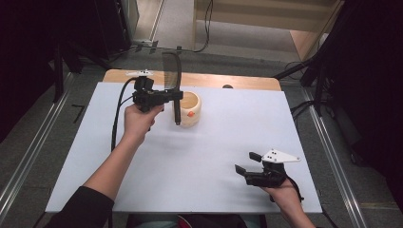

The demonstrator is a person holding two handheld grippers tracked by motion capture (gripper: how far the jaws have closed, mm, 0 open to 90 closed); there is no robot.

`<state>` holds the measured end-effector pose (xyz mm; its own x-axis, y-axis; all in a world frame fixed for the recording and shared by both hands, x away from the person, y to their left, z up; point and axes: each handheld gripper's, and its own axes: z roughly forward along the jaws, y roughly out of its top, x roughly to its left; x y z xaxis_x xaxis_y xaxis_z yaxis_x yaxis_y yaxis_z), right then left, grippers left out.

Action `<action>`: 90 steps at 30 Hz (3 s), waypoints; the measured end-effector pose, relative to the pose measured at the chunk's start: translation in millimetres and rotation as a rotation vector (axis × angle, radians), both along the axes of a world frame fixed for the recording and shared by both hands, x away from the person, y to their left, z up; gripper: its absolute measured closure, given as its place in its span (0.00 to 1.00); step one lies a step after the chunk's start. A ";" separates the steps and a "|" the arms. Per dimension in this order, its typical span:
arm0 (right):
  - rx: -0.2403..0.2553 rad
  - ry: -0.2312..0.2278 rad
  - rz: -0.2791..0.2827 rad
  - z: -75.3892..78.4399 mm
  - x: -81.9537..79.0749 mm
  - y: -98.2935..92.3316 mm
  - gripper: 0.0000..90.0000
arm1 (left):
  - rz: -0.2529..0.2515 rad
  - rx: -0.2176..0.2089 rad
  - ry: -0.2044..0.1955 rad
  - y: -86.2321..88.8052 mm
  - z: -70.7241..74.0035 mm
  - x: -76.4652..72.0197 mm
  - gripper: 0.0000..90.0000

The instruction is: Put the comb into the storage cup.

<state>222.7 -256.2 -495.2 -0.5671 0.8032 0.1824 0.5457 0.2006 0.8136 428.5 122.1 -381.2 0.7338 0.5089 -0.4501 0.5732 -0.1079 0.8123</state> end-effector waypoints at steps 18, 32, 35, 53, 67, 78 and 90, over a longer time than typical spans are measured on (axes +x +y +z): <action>0.003 -0.012 -0.004 1.7 -1.0 -1.7 0.22 | 0.026 -0.001 -0.028 -14.6 7.3 29.2 0.81; 0.021 -0.021 0.012 4.3 -1.8 -2.0 0.22 | 0.087 0.004 -0.053 -22.9 -0.4 52.7 0.81; 0.025 -0.020 0.008 4.6 -1.9 -2.8 0.22 | 0.095 0.012 -0.058 -24.2 -5.1 55.3 0.81; 0.033 -0.021 0.000 5.0 -1.5 -3.5 0.22 | 0.092 0.058 -0.062 -31.9 -24.7 57.7 0.81; 0.028 -0.017 0.000 4.6 -0.9 -3.4 0.22 | 0.084 0.073 -0.053 -30.5 -40.9 53.5 0.81; 0.032 -0.014 0.002 4.4 -0.6 -2.6 0.22 | 0.084 0.101 -0.043 -30.5 -53.9 52.6 0.81; 0.033 -0.013 0.005 4.4 -0.7 -2.3 0.22 | 0.063 0.123 -0.051 -32.7 -62.2 52.1 0.81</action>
